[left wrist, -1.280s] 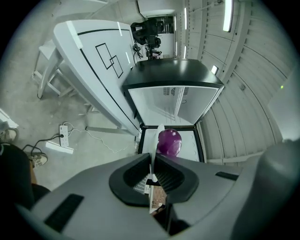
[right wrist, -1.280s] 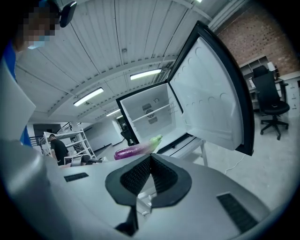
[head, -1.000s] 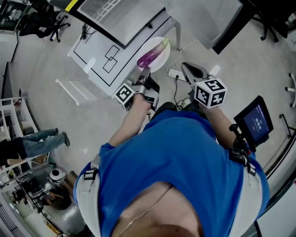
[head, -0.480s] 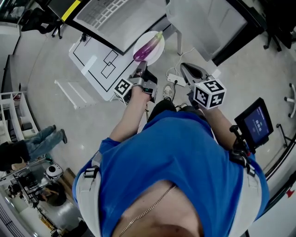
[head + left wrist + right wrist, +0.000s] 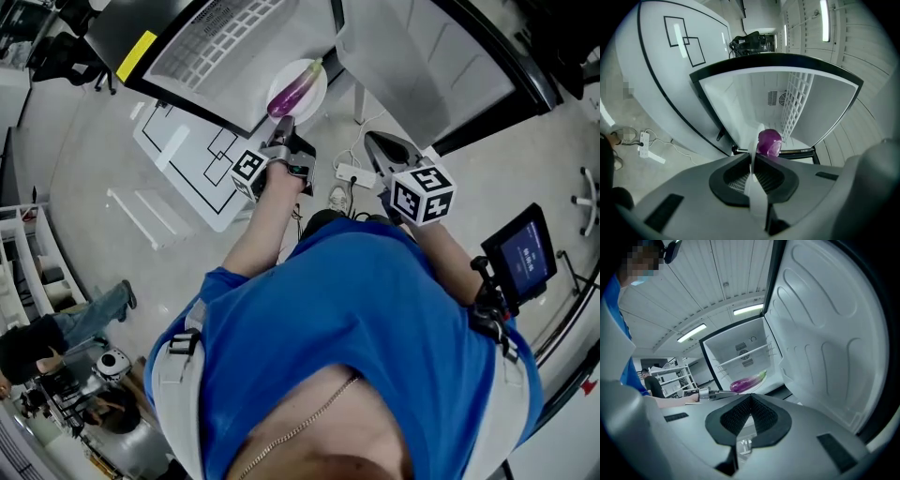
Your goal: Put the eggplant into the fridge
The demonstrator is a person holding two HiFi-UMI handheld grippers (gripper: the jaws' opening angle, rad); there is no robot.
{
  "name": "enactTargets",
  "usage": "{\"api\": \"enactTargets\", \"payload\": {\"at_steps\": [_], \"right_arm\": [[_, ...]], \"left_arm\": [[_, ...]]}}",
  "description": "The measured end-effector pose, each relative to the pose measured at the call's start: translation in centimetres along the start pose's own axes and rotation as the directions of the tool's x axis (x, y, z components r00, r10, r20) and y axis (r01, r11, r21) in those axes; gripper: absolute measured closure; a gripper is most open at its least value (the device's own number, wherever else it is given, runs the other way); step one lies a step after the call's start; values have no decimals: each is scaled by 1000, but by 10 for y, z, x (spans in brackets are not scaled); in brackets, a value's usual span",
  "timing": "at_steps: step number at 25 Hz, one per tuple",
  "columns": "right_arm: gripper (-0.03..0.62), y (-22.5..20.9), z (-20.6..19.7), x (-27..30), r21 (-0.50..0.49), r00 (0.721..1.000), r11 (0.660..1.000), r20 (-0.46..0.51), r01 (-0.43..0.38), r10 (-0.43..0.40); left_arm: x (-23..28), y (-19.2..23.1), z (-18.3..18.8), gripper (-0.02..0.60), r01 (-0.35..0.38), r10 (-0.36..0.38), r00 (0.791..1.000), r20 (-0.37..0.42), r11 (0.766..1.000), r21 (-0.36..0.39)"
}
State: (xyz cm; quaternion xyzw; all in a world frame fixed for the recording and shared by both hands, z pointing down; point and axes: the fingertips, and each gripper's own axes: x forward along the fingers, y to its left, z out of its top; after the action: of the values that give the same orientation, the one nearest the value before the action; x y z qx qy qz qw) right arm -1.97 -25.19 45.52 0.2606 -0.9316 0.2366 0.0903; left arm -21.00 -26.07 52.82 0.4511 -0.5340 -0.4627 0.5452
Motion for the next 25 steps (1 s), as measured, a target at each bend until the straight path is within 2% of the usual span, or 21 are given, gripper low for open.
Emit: {"api": "enactTargets", "payload": {"at_steps": [11,18,25], "right_arm": [[592,6,1,5,-15,1000,1000,-15,2,-3],[592,-15,12,42,-12,1000,1000,-29,3,-3],[592,-22,19,49,-24,999,1000,-28,19,-20]], "left_arm": [[26,-3,24,551,-5,5,999,47,1000,-5],[80,11,52,551,-36,38,996,86,999,-25],[113,20,63,551,-46,53,991,126,997,-58]]}}
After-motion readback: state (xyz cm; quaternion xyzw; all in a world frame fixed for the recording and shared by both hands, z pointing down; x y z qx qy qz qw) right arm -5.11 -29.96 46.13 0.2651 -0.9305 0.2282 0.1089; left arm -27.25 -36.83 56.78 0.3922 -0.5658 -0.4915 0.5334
